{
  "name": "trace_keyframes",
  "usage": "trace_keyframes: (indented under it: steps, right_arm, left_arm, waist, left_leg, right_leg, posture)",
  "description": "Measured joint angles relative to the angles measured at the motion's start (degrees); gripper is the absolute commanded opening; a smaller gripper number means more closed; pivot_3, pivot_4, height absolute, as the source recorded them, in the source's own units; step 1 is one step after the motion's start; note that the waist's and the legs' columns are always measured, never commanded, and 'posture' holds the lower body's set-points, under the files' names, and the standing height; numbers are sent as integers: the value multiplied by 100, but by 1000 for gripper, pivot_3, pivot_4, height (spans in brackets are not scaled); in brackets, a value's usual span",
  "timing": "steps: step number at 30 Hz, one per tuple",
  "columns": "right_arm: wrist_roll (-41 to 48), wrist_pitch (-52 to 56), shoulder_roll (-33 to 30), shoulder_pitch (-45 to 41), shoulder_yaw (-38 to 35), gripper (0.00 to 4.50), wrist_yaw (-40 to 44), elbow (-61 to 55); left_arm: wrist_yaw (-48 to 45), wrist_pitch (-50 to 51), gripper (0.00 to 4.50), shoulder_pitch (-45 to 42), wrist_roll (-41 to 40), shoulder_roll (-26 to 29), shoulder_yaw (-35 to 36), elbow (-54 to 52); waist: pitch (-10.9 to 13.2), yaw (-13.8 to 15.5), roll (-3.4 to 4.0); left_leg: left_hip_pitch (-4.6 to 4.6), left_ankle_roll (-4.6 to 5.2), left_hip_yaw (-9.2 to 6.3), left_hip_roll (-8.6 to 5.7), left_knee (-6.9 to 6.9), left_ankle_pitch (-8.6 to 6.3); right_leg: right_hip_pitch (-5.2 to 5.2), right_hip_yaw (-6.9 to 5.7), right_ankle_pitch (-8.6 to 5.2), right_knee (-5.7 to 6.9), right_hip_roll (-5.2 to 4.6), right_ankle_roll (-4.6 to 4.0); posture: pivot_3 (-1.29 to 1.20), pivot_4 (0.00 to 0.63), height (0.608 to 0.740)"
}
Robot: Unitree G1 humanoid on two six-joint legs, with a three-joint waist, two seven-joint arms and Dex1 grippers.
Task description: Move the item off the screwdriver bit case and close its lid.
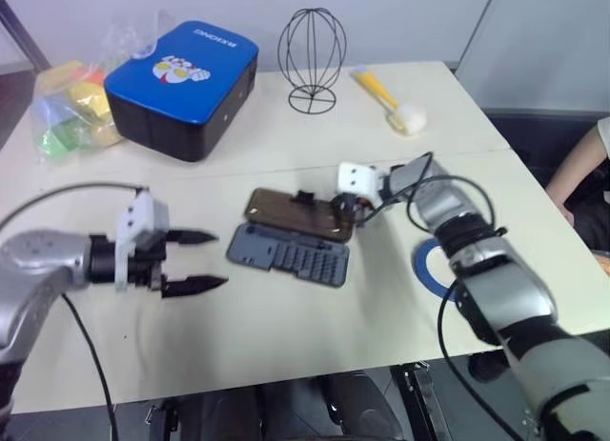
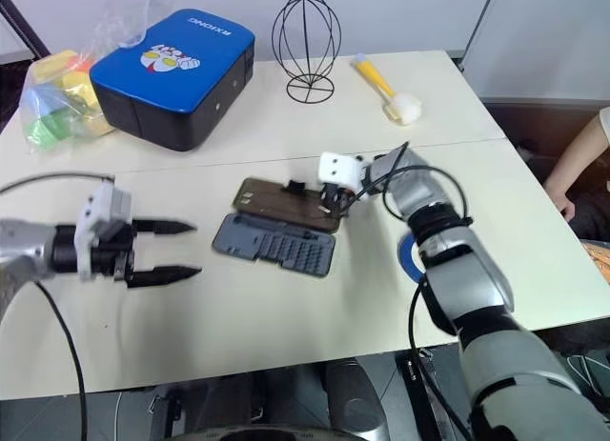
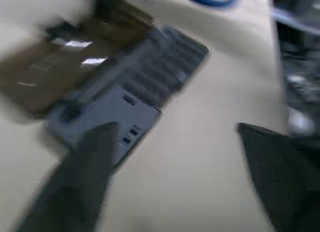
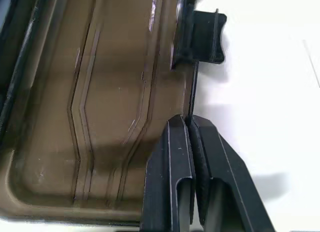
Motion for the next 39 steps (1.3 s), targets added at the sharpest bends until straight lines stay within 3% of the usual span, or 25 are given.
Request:
trace_keyframes:
  steps: [3, 6, 13, 25, 34, 39]
  right_arm:
    - [3, 27, 57, 196, 96, 0, 103, -470]
    - [-11, 88, 129, 329, 178, 0, 115, -761]
    - [2, 481, 125, 735, 219, 0, 182, -1598]
    - [-113, 519, -16, 979, 297, 0, -249, -2360]
    - [-206, 1257, -507, 1612, 71, 0, -552, -4395]
    - [-198, 1479, -649, 1844, 54, 0, -622, -4972]
  left_arm:
    - [-63, -113, 1137, 336, -3, -4, 92, -170]
    - [-38, -158, 65, 465, -29, -10, 176, -263]
    - [327, -222, 65, 1017, 124, -244, 169, -583]
    - [1067, -754, 65, 839, 868, -831, -392, -175]
    - [1161, -761, 65, 921, 937, -943, -456, -77]
    - [1196, -514, 65, 991, 671, -959, -280, -203]
  waist:
    - [0, 54, 0]
    - [0, 75, 0]
    - [0, 74, 1]
    - [0, 77, 0]
    - [1, 246, 1]
    - [1, 324, 0]
  left_leg:
    - [-1, -1, -8, 0, 3, 1]
    - [0, -1, -8, -4, 7, 1]
    - [0, -1, -10, -3, 7, 1]
    - [0, -1, -9, -5, 9, 1]
    - [-4, -1, -8, -7, 15, 1]
    - [-4, -1, -4, -6, 17, 1]
  right_leg:
    - [4, -11, -1, 2, -3, -2]
    - [10, -14, -1, 2, -8, -2]
    - [9, -16, -1, 1, -5, -3]
    - [10, -16, -1, 2, -7, -2]
    - [9, -16, -1, 0, -9, -2]
    - [6, -15, -2, -1, -8, -3]
  posture:
    - [0, 150, 737]
    - [0, 150, 737]
    - [0, 150, 737]
    - [0, 150, 737]
    - [0, 150, 737]
    - [0, 150, 737]
